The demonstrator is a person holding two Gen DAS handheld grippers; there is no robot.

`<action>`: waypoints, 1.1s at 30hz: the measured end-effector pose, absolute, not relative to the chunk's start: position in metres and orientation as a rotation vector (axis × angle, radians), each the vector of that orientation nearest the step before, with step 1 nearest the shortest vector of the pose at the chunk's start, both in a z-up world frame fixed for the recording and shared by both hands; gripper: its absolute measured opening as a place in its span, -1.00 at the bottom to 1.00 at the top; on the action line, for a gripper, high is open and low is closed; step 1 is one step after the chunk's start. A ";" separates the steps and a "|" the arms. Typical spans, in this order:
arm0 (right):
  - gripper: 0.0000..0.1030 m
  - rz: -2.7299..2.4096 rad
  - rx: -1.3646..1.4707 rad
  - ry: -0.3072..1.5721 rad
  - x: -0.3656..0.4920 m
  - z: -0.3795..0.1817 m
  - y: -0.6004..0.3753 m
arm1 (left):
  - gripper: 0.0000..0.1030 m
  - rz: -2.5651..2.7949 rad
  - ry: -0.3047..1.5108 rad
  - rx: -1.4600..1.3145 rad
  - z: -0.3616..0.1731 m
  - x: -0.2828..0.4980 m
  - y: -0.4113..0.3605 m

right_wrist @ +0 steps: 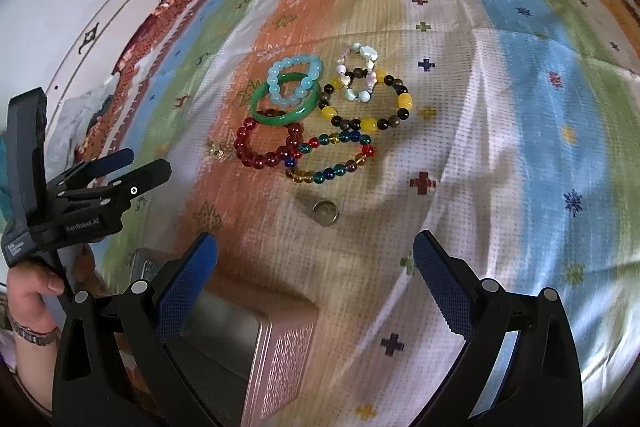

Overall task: Organize jewelry
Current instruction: 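Close the left tool on the gold ring while the right tool grasps the silver ring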

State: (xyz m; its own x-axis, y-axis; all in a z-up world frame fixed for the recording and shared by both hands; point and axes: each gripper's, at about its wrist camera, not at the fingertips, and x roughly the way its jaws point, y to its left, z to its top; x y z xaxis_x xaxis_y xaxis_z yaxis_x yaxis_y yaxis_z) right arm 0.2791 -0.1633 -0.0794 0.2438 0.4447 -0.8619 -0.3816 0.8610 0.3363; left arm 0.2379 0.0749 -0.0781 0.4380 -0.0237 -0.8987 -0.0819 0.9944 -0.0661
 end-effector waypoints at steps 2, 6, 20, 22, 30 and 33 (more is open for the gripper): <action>0.93 0.554 0.058 1.204 0.283 -0.082 -0.161 | 0.86 0.019 1.125 -0.111 -0.082 0.243 0.076; 0.93 0.551 0.055 1.228 0.290 -0.090 -0.155 | 0.78 0.017 1.154 -0.091 -0.094 0.256 0.074; 0.92 0.542 0.005 1.308 0.312 -0.114 -0.133 | 0.16 -0.025 1.241 -0.116 -0.124 0.282 0.078; 0.74 0.536 -0.004 1.314 0.314 -0.117 -0.131 | -0.06 -0.032 1.247 -0.106 -0.127 0.285 0.076; 0.58 0.508 -0.044 1.329 0.319 -0.127 -0.127 | -0.23 -0.036 1.255 -0.052 -0.134 0.289 0.069; 0.53 0.492 -0.045 1.335 0.320 -0.128 -0.126 | -0.34 -0.031 1.263 -0.043 -0.135 0.289 0.069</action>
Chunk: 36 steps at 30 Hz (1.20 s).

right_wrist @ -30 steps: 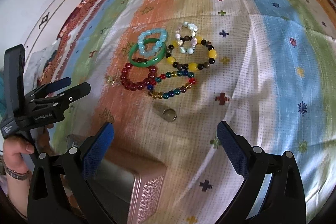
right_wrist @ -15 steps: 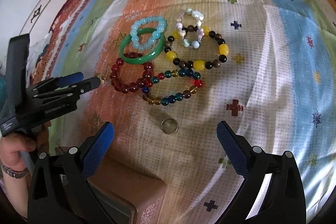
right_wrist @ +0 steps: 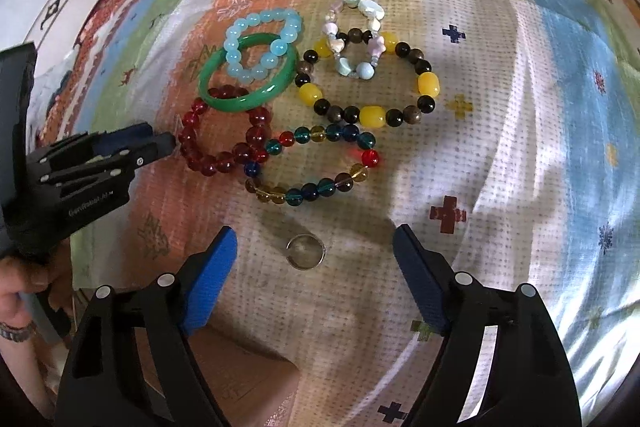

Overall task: Organize jewelry
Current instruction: 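Close the left tool on the gold ring while the right tool grasps the silver ring, then carry both rings over the silver tin and open both tools to drop them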

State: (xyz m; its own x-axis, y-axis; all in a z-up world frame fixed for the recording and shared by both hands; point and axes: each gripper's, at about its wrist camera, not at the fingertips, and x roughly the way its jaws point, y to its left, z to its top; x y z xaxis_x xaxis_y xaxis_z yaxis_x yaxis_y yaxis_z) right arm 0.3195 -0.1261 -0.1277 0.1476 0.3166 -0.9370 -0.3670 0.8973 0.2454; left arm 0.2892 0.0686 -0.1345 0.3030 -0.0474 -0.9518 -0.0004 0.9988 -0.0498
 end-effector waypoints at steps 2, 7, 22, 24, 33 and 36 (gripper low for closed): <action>0.48 0.490 -0.048 1.341 0.320 -0.128 -0.126 | -0.40 -0.035 1.268 -0.055 -0.134 0.289 0.069; 0.26 0.468 -0.053 1.345 0.319 -0.128 -0.125 | -0.66 -0.047 1.260 -0.081 -0.134 0.289 0.069; -0.21 0.465 -0.155 1.363 0.314 -0.133 -0.113 | -0.67 -0.033 1.248 -0.027 -0.137 0.287 0.060; -0.40 0.456 -0.146 1.365 0.317 -0.134 -0.117 | -0.67 -0.030 1.246 -0.019 -0.137 0.286 0.059; -0.60 0.463 -0.152 1.353 0.321 -0.132 -0.128 | -0.68 -0.033 1.252 -0.051 -0.133 0.286 0.062; -0.61 0.470 -0.157 1.346 0.322 -0.129 -0.129 | -0.68 -0.031 1.255 -0.053 -0.130 0.286 0.063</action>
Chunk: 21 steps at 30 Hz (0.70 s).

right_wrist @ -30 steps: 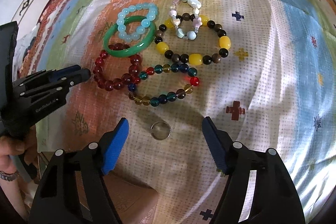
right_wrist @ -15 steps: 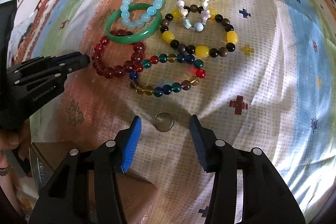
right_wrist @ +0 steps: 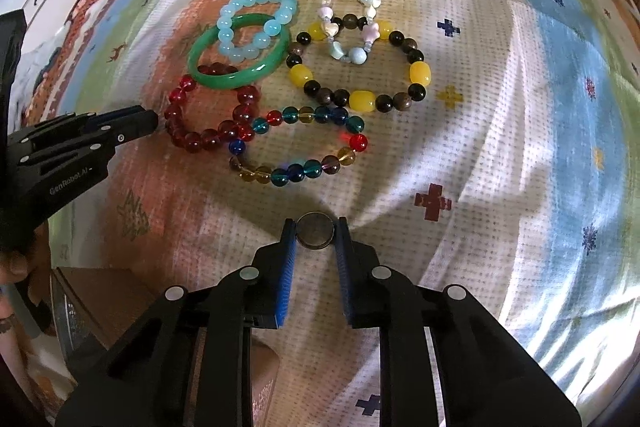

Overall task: Organize jewelry
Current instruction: 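Carry both rings over the silver tin and open both tools to drop them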

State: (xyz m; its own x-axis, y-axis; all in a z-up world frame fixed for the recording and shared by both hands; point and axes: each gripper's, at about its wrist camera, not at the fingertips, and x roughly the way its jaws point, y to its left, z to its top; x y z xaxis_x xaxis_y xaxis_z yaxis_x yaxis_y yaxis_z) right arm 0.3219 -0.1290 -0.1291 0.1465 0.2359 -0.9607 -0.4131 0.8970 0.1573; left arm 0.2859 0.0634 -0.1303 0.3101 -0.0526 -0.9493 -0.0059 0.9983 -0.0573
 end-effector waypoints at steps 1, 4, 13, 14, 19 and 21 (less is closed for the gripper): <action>-0.61 0.470 -0.162 1.342 0.319 -0.127 -0.128 | -0.68 -0.029 1.252 -0.054 -0.128 0.285 0.063; -0.61 0.473 -0.191 1.297 0.310 -0.115 -0.126 | -0.68 -0.030 1.243 -0.076 -0.122 0.284 0.064; -0.61 0.511 -0.167 1.205 0.285 -0.076 -0.115 | -0.68 -0.019 1.191 -0.101 -0.096 0.270 0.061; -0.61 0.512 -0.172 1.191 0.281 -0.071 -0.114 | -0.68 -0.019 1.179 -0.101 -0.092 0.268 0.060; -0.61 0.540 -0.162 1.143 0.260 -0.056 -0.117 | -0.68 -0.045 1.129 -0.121 -0.069 0.249 0.055; -0.61 0.567 -0.163 1.120 0.249 -0.048 -0.114 | -0.68 -0.065 1.114 -0.178 -0.061 0.240 0.056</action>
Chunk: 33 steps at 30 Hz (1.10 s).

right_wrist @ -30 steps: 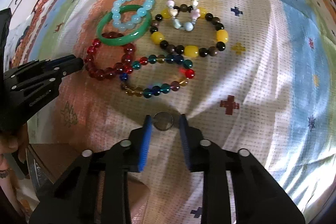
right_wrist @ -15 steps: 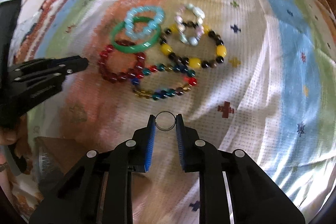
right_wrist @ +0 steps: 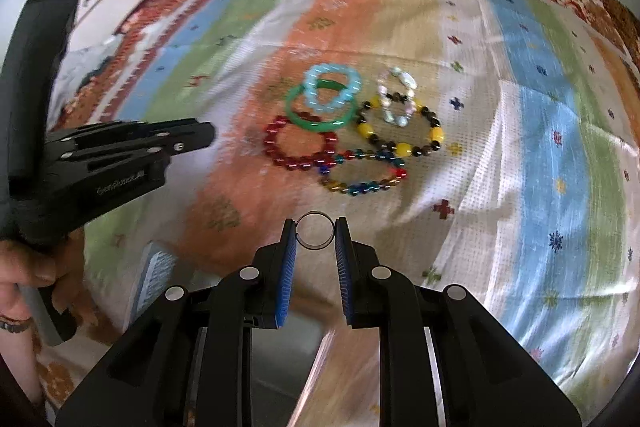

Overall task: Organize jewelry
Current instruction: 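Carry both rings over the silver tin and open both tools to drop them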

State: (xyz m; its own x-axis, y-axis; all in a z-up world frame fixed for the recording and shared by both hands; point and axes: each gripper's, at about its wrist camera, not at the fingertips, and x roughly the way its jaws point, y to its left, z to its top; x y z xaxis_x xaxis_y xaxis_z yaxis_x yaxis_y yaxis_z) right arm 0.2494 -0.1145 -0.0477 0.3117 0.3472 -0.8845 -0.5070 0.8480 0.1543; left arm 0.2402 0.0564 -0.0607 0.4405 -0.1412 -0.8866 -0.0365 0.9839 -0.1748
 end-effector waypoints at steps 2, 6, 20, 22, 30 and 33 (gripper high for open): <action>-0.61 0.588 -0.169 1.099 0.237 -0.039 -0.114 | -0.68 -0.085 1.088 -0.229 -0.050 0.229 0.056; -0.61 0.610 -0.181 1.076 0.219 -0.031 -0.113 | -0.68 -0.111 1.052 -0.254 -0.036 0.210 0.050; -0.60 0.628 -0.191 1.064 0.174 -0.041 -0.123 | -0.68 -0.125 1.035 -0.133 -0.033 0.154 0.023; -0.60 0.633 -0.195 1.066 0.169 -0.043 -0.122 | -0.68 -0.128 1.035 -0.130 -0.034 0.147 0.021; -0.60 0.660 -0.202 1.074 0.159 -0.047 -0.117 | -0.68 -0.156 1.049 -0.154 -0.042 0.134 0.015; -0.60 0.677 -0.212 1.073 0.158 -0.047 -0.116 | -0.68 -0.195 1.085 -0.240 -0.047 0.136 0.020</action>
State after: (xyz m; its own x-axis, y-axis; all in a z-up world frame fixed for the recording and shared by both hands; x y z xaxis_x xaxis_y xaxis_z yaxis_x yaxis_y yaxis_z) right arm 0.1580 -0.1159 -0.0468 0.3007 0.4059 -0.8630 -0.6040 0.7814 0.1571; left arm 0.1365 0.0201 -0.0468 0.4543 -0.2727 -0.8481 0.0390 0.9572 -0.2868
